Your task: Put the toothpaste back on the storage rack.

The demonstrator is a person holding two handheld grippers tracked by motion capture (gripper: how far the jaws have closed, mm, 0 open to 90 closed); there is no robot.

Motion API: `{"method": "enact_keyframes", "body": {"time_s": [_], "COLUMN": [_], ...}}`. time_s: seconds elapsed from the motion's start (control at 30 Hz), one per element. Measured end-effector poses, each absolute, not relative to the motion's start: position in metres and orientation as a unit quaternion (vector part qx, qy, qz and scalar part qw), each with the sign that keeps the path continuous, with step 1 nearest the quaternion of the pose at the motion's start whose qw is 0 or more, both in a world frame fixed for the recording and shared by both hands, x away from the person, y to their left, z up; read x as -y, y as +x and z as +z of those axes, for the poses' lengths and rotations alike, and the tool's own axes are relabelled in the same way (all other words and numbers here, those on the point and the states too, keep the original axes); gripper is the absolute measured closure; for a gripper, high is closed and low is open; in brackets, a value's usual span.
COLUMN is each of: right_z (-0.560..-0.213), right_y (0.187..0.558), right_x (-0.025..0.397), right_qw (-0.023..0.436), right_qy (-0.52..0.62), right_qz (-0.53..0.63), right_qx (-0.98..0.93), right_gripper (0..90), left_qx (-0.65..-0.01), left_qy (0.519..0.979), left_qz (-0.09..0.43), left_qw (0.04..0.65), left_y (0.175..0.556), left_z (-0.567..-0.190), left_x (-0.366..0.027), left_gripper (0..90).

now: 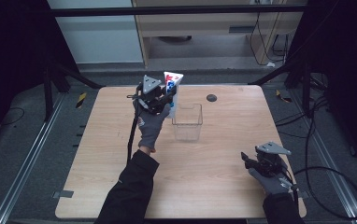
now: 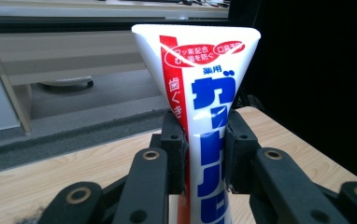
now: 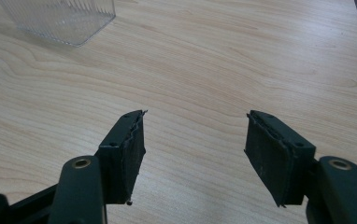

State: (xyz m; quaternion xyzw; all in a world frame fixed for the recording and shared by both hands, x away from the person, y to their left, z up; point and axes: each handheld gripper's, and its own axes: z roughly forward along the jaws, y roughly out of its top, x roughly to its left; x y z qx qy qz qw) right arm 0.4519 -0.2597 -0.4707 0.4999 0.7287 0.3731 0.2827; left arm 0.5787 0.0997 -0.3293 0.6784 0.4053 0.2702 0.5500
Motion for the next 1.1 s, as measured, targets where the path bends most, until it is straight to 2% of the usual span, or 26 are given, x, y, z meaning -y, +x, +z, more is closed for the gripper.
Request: {"method": "enact_keyframes", "body": {"time_s": [1.1], "right_z": [-0.473], "right_y": [0.453], "right_x": [0.258], "right_qw": [0.282], "right_qy": [0.498], "right_qz": [0.366], "right_qx": [-0.734], "right_gripper": [37.2], "left_qx": [-0.41], "left_qy": [0.684], "left_qz": [0.264], "left_qw": [0.542], "left_y": [0.603], "left_z": [-0.367], "left_x": [-0.066], "left_gripper": [72.8]}}
